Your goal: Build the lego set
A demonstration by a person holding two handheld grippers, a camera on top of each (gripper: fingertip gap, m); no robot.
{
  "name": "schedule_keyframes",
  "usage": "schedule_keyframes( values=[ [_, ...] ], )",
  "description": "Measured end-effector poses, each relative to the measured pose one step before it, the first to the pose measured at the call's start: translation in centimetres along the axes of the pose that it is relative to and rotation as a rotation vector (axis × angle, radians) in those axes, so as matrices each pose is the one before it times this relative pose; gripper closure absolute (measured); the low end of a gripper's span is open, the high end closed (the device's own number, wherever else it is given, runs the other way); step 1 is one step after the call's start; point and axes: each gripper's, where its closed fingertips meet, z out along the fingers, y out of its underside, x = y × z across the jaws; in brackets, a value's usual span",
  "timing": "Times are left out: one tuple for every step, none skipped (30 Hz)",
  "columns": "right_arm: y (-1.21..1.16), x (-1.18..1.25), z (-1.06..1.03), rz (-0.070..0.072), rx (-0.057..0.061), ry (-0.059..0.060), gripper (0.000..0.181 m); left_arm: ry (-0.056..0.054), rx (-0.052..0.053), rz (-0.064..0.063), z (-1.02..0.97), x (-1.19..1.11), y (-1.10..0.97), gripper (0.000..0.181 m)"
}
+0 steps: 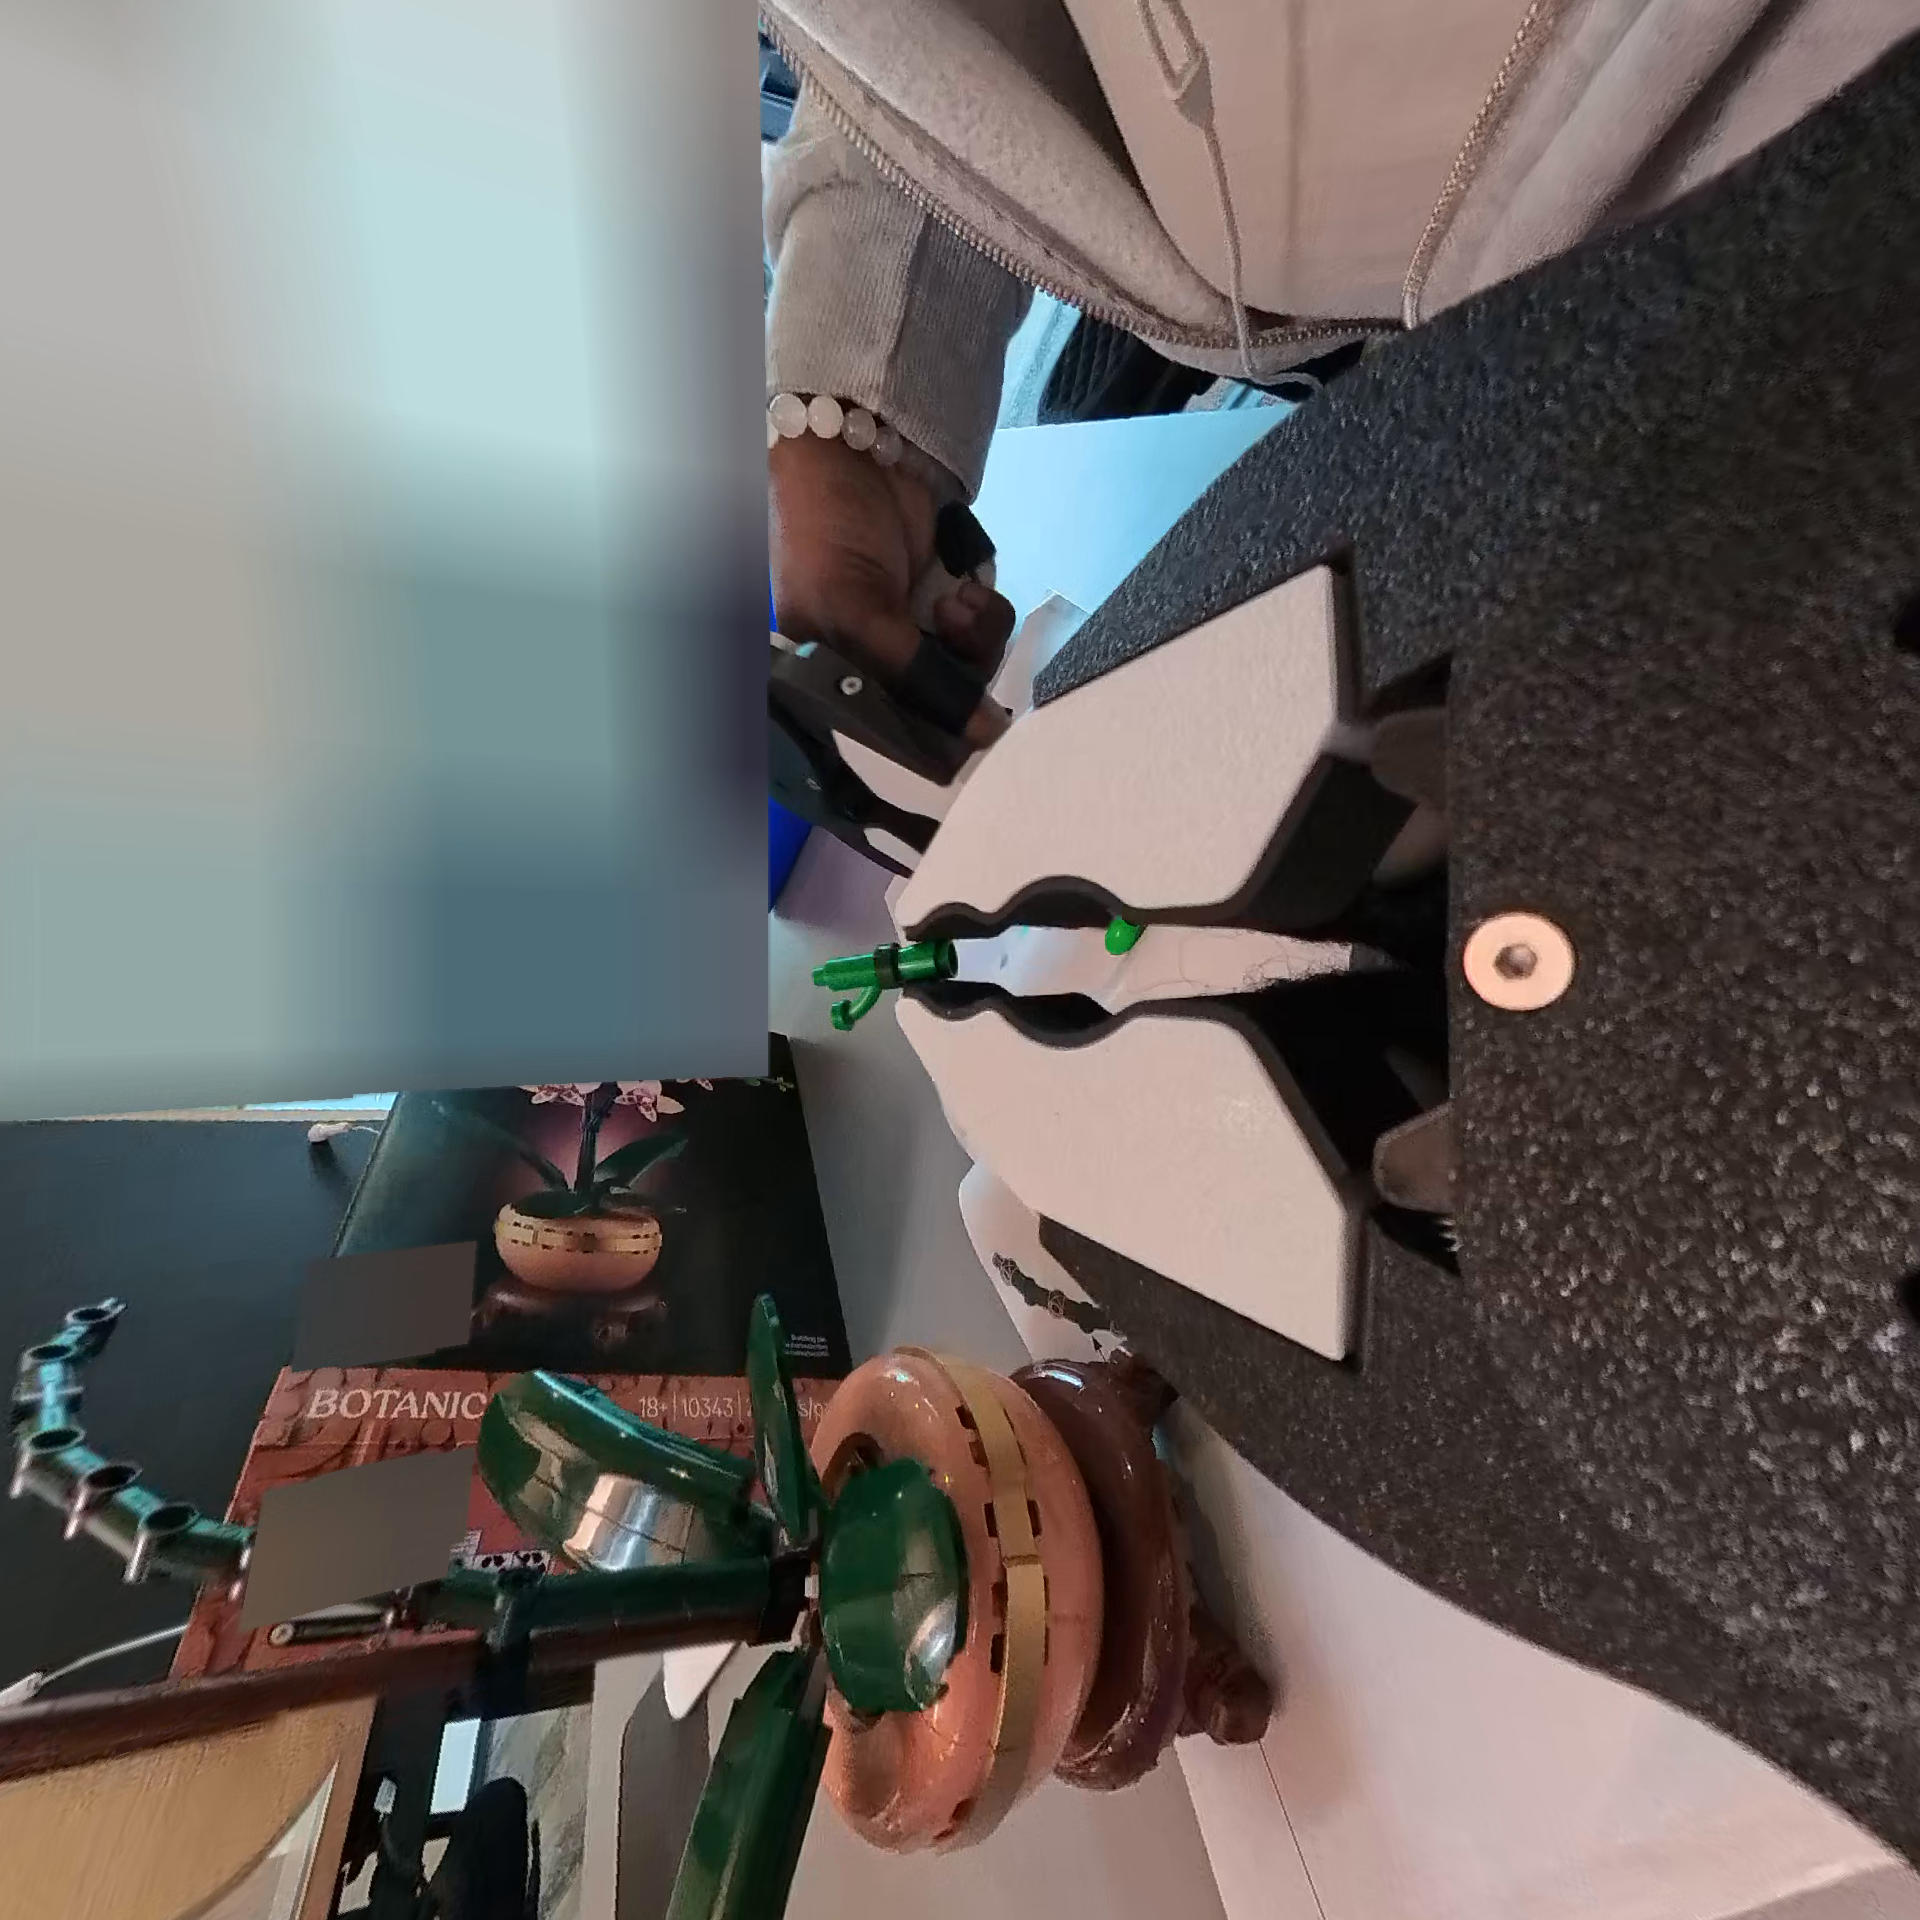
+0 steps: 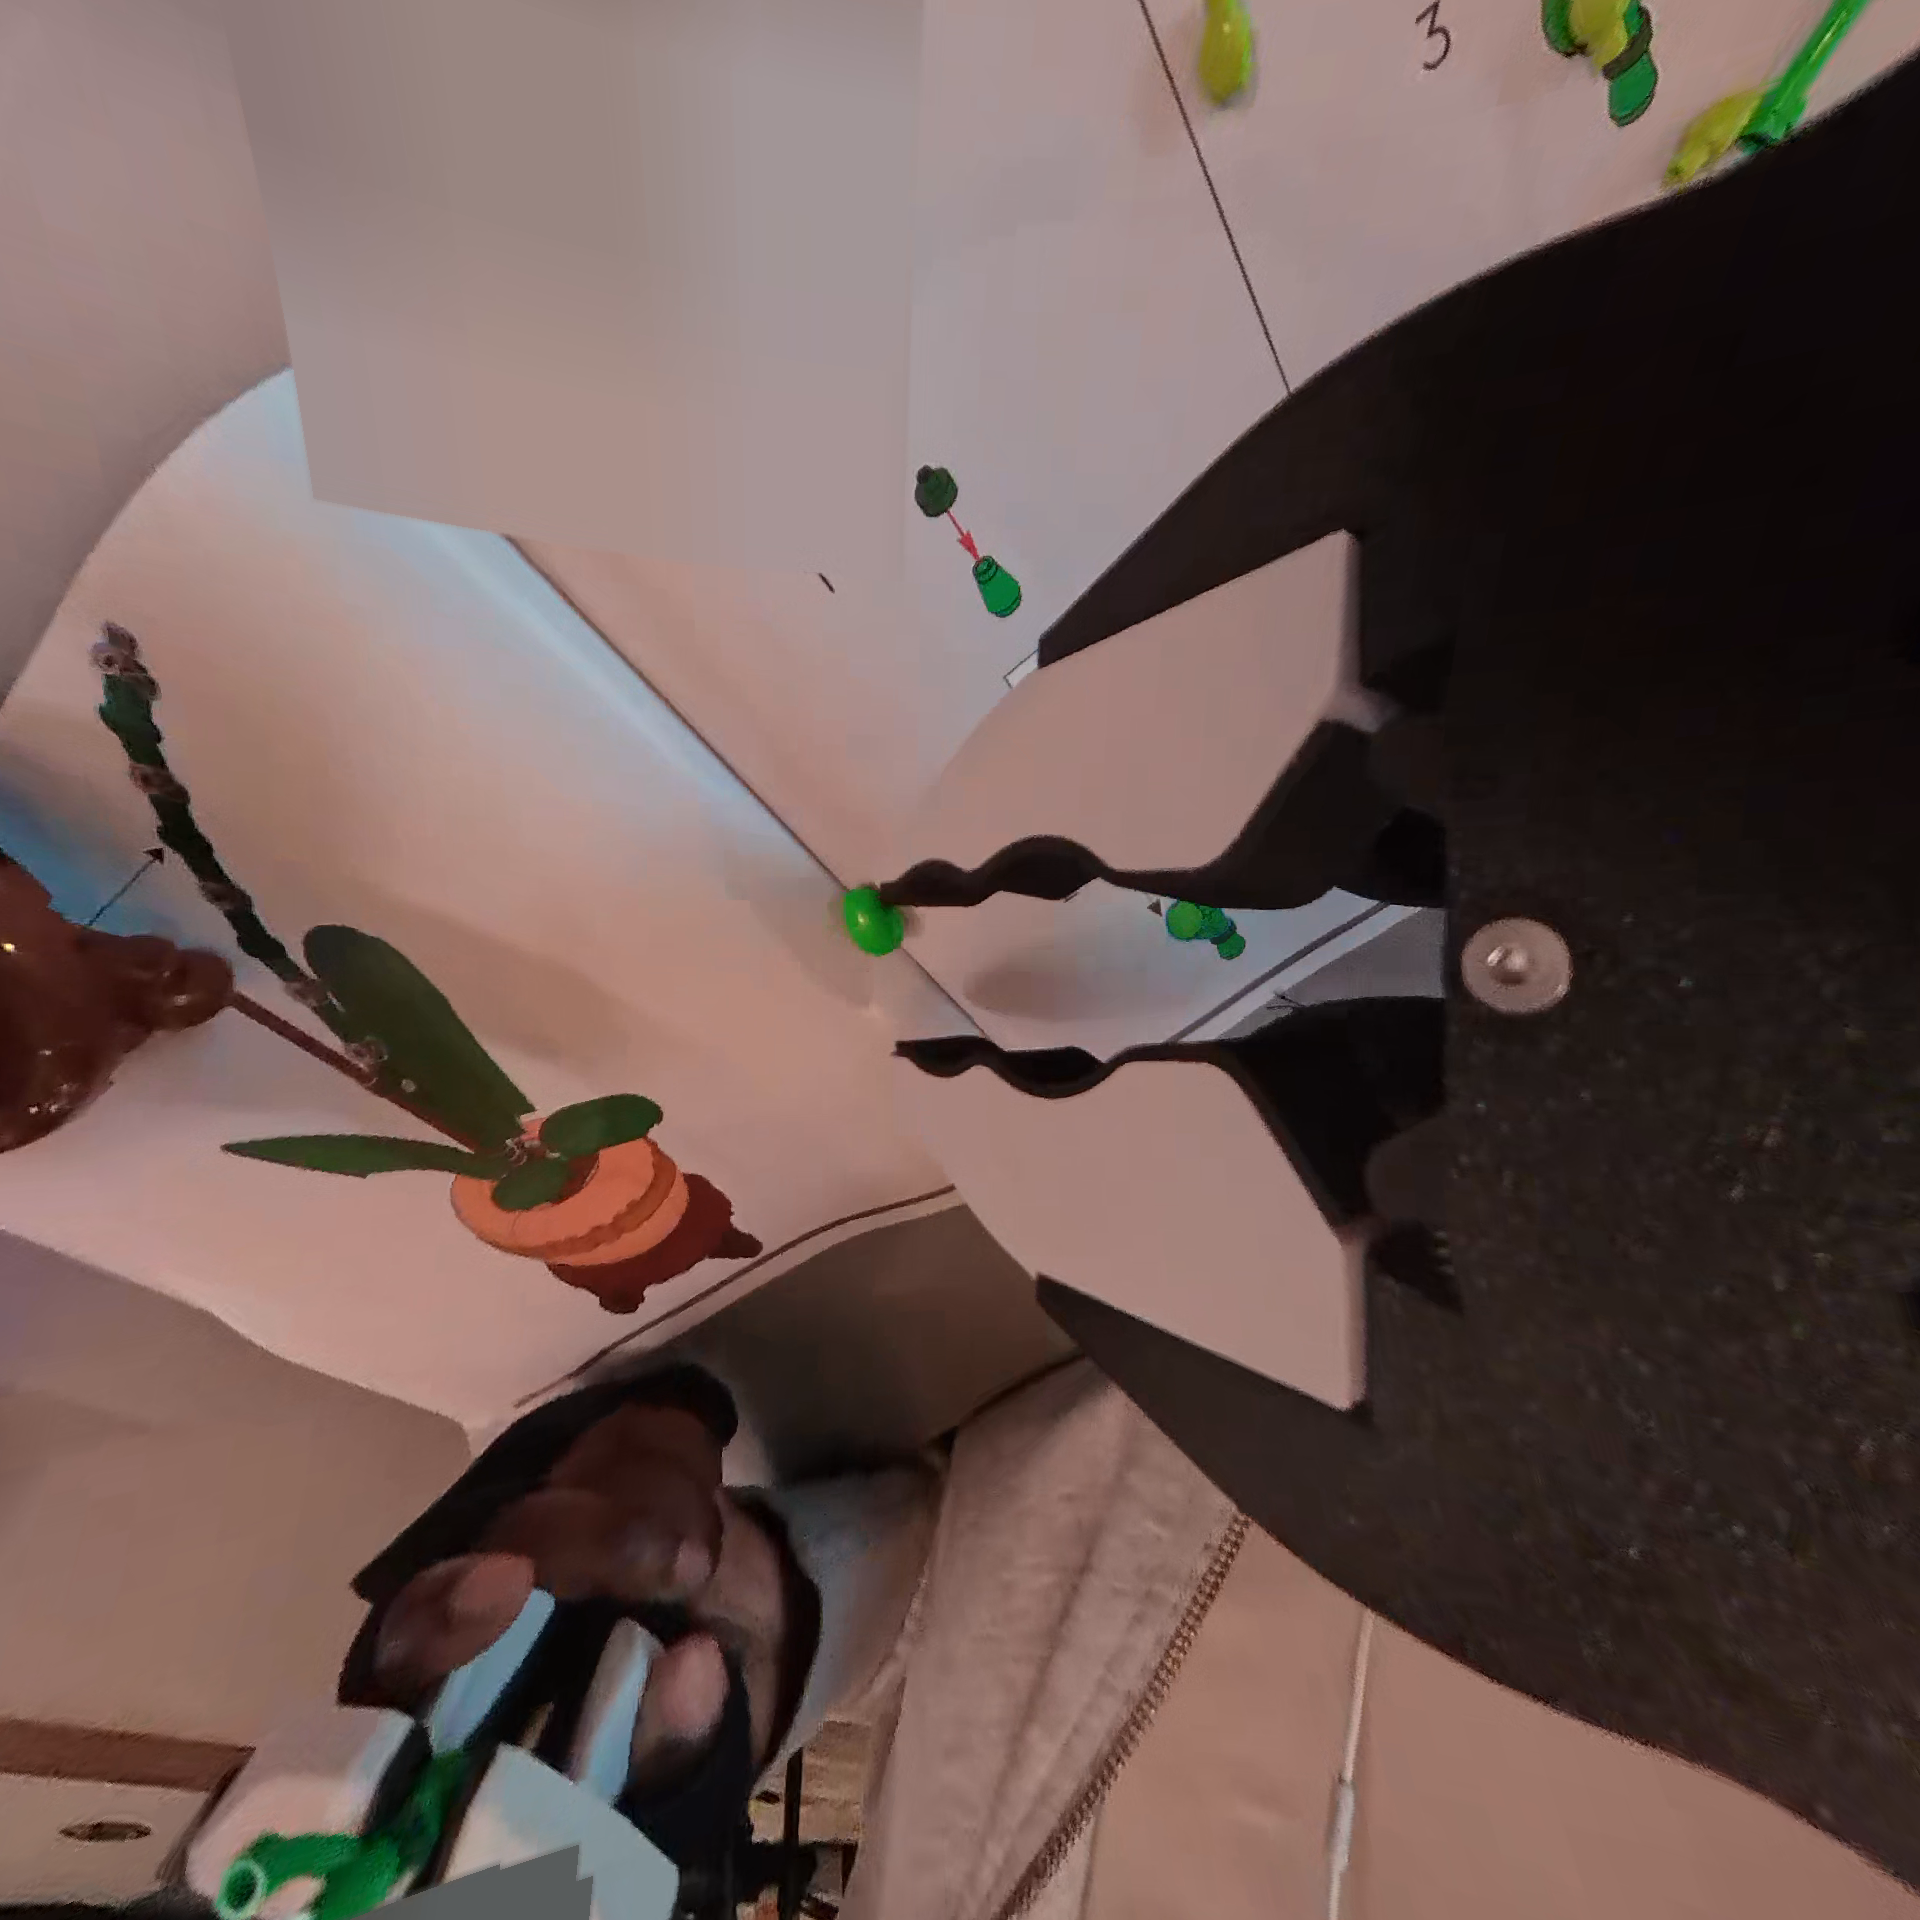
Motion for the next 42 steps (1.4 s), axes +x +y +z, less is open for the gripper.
schedule_keyframes(
  values=[
    [-0.242,0.009,0.042,0.0056,0.0009,0.0065,0.156,0.0025,0.0065,-0.0076,-0.132,-0.041,-0.081,0.175],
    [-0.256,0.107,0.004,0.0009,0.0011,0.0099,0.155,0.0040,0.0076,-0.0091,-0.116,-0.014,-0.097,0.175],
    [-0.232,0.214,0.031,-0.0037,-0.0001,0.0156,0.156,0.0059,0.0082,-0.0091,-0.101,0.014,-0.095,0.175],
    [-0.086,0.244,0.079,-0.0068,-0.0084,0.0171,0.159,0.0064,0.0068,-0.0084,-0.078,0.022,-0.096,0.175],
    [0.067,0.204,0.139,-0.0095,-0.0146,0.0153,0.162,0.0051,0.0042,-0.0068,-0.071,0.008,-0.067,0.175],
    [0.132,0.103,0.150,-0.0100,-0.0160,0.0115,0.164,0.0025,0.0016,-0.0049,-0.059,-0.011,-0.012,0.175],
    [0.119,0.002,0.151,-0.0088,-0.0133,0.0054,0.167,0.0005,0.0004,-0.0036,-0.057,-0.047,-0.006,0.175],
    [0.126,-0.037,0.114,-0.0033,-0.0112,0.0028,0.168,-0.0003,0.0010,-0.0031,-0.059,-0.049,-0.011,0.175],
    [0.118,-0.077,0.014,-0.0035,-0.0115,0.0026,0.168,-0.0006,0.0015,-0.0032,-0.043,-0.046,-0.015,0.175],
    [0.150,-0.086,-0.127,-0.0040,-0.0139,0.0052,0.167,-0.0008,0.0014,-0.0032,-0.033,-0.049,-0.023,0.175],
    [0.140,-0.096,-0.270,-0.0032,-0.0121,0.0111,0.162,-0.0019,0.0011,-0.0023,-0.032,-0.061,-0.016,0.175],
    [0.141,0.046,-0.371,-0.0033,-0.0085,0.0226,0.161,-0.0027,0.0009,-0.0014,-0.029,-0.066,-0.019,0.175],
    [0.124,0.109,-0.349,-0.0011,-0.0047,0.0248,0.161,-0.0015,0.0016,-0.0012,-0.012,-0.049,-0.016,0.175],
    [0.129,0.020,-0.227,0.0016,-0.0054,0.0149,0.161,0.0007,0.0024,-0.0020,-0.012,0.000,-0.032,0.175],
    [0.000,-0.019,-0.067,0.0011,-0.0005,0.0054,0.162,0.0032,0.0023,-0.0038,0.001,0.023,-0.016,0.175],
    [-0.220,0.003,0.075,0.0014,0.0084,0.0028,0.163,0.0056,0.0029,-0.0053,0.004,0.065,-0.024,0.175],
    [-0.317,-0.040,0.168,-0.0001,0.0100,-0.0021,0.164,0.0061,0.0035,-0.0058,0.009,0.076,-0.033,0.175],
    [-0.180,-0.069,0.244,0.0027,0.0005,-0.0056,0.165,0.0049,0.0016,-0.0048,-0.005,0.053,-0.008,0.175],
    [0.000,-0.168,0.280,0.0023,-0.0096,-0.0119,0.164,0.0027,-0.0008,-0.0023,-0.006,0.024,0.022,0.175],
    [0.058,-0.273,0.209,0.0068,-0.0118,-0.0169,0.164,-0.0003,-0.0002,-0.0001,-0.046,-0.010,0.004,0.175],
    [0.124,-0.130,0.120,0.0021,-0.0139,-0.0038,0.164,-0.0018,0.0022,-0.0006,-0.059,-0.049,-0.029,0.175],
    [0.172,0.090,0.044,-0.0038,-0.0168,0.0114,0.165,-0.0011,0.0029,-0.0028,-0.056,-0.056,-0.040,0.175],
    [0.109,0.116,-0.013,-0.0035,-0.0116,0.0124,0.166,-0.0005,0.0031,-0.0050,-0.050,-0.049,-0.037,0.175],
    [-0.031,0.095,-0.015,-0.0015,-0.0020,0.0110,0.166,0.0008,0.0038,-0.0057,-0.035,-0.031,-0.047,0.175],
    [-0.002,0.098,0.022,-0.0032,-0.0039,0.0094,0.168,0.0035,0.0028,-0.0046,-0.010,0.028,-0.028,0.175],
    [0.027,0.085,0.068,-0.0047,-0.0041,0.0074,0.168,0.0040,0.0007,-0.0030,0.009,0.058,-0.003,0.175],
    [0.048,0.123,0.102,-0.0050,-0.0040,0.0097,0.170,0.0032,0.0001,-0.0012,0.008,0.043,0.008,0.175],
    [0.050,0.081,0.147,-0.0092,-0.0036,0.0079,0.170,0.0024,0.0011,-0.0008,-0.003,0.037,-0.006,0.175],
    [-0.028,0.017,0.059,-0.0137,0.0012,0.0042,0.171,0.0018,0.0024,-0.0017,-0.013,0.014,-0.034,0.175],
    [-0.016,0.013,0.015,-0.0120,-0.0015,0.0034,0.171,0.0014,0.0027,-0.0023,-0.025,0.003,-0.033,0.175],
    [-0.003,0.007,-0.003,-0.0154,-0.0007,0.0022,0.171,0.0004,0.0016,-0.0022,-0.023,-0.014,-0.019,0.175],
    [0.021,0.007,0.008,-0.0225,-0.0013,0.0025,0.171,-0.0005,0.0003,-0.0012,-0.015,-0.014,-0.003,0.175],
    [-0.001,-0.008,-0.002,-0.0338,0.0012,0.0039,0.171,-0.0006,-0.0002,0.0002,0.009,-0.009,-0.006,0.175],
    [-0.023,-0.013,0.014,-0.0440,0.0055,0.0054,0.171,-0.0004,-0.0015,0.0011,0.005,0.000,0.028,0.175],
    [-0.038,-0.022,0.012,-0.0702,0.0087,0.0096,0.171,-0.0005,-0.0023,0.0013,0.023,0.003,0.033,0.175],
    [-0.053,0.046,-0.035,-0.0934,0.0140,0.0208,0.171,-0.0010,-0.0011,0.0018,0.000,-0.006,0.013,0.175],
    [-0.132,0.242,-0.108,-0.1006,0.0242,0.0406,0.172,-0.0021,0.0006,0.0026,-0.007,-0.018,-0.009,0.175],
    [-0.240,0.416,-0.156,-0.1094,0.0393,0.0576,0.172,-0.0030,0.0024,0.0029,-0.014,-0.030,-0.045,0.175],
    [-0.341,0.394,-0.169,-0.1123,0.0573,0.0586,0.172,-0.0034,0.0034,0.0027,-0.027,-0.030,-0.050,0.175],
    [-0.473,0.412,-0.216,-0.1051,0.0775,0.0661,0.172,-0.0033,0.0032,0.0018,-0.026,-0.043,-0.056,0.175],
    [-0.487,0.232,-0.208,-0.0908,0.0894,0.0631,0.172,-0.0016,0.0029,0.0010,-0.006,-0.013,-0.048,0.175],
    [-0.312,0.226,-0.195,-0.0644,0.0784,0.0642,0.172,0.0007,0.0013,0.0012,0.025,0.013,-0.032,0.175]
  ],
)
